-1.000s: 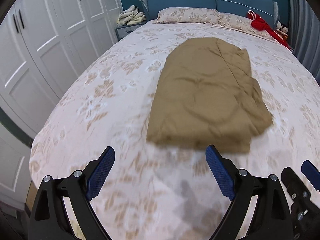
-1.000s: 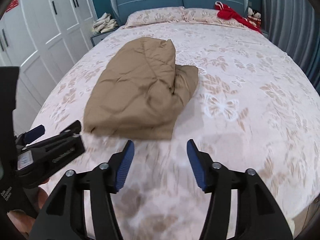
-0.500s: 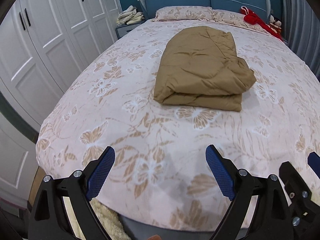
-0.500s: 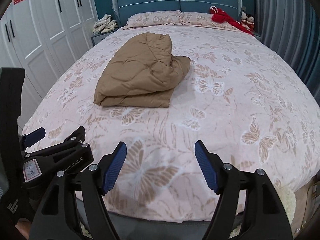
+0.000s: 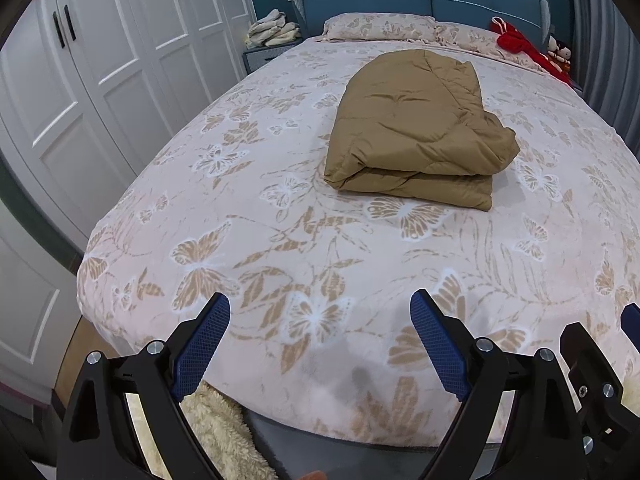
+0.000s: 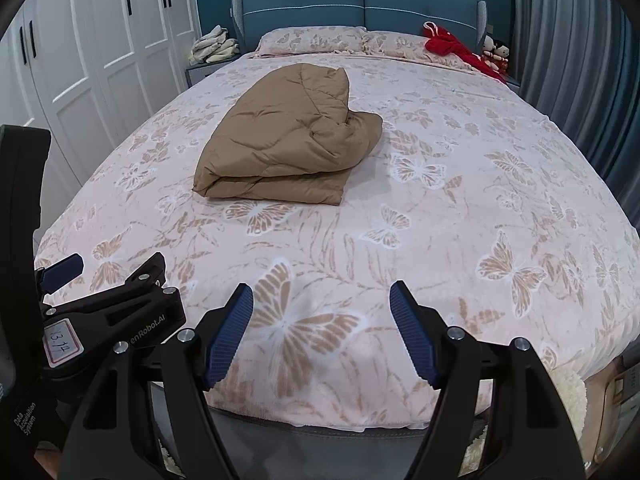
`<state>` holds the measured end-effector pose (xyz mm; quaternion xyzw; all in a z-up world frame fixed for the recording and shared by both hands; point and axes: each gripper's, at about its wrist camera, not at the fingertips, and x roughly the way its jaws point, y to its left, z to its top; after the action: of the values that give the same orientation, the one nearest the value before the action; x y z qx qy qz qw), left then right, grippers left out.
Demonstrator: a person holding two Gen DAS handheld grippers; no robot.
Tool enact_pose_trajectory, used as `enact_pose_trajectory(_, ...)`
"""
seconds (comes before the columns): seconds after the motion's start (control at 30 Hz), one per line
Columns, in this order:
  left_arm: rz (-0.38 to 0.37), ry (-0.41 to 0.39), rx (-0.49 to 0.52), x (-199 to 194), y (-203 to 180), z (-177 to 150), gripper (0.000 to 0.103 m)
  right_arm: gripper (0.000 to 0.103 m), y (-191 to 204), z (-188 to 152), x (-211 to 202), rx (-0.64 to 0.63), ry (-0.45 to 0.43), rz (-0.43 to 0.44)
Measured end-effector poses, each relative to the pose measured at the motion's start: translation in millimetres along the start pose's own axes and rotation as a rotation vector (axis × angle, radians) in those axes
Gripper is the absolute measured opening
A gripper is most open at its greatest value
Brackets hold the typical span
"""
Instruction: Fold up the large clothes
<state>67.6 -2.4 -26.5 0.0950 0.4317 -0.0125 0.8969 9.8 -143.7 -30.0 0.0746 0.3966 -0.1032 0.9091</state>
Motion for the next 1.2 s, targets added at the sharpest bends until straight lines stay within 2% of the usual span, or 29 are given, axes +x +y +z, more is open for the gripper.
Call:
enact_pose_trajectory(0.27, 0.012, -0.027, 0.017, -3.0, -2.4, 1.6, 0.089, 0.068, -1.5, 0.0, 2.1, 0.018, 0.004, -0.004)
enact_pose_trajectory(1.2, 0.025, -0.023, 0.024, 2.3, -3.6, 1.9, 0.088, 0.068, -5.7, 0.3, 8.6, 0.028, 0.017, -0.003)
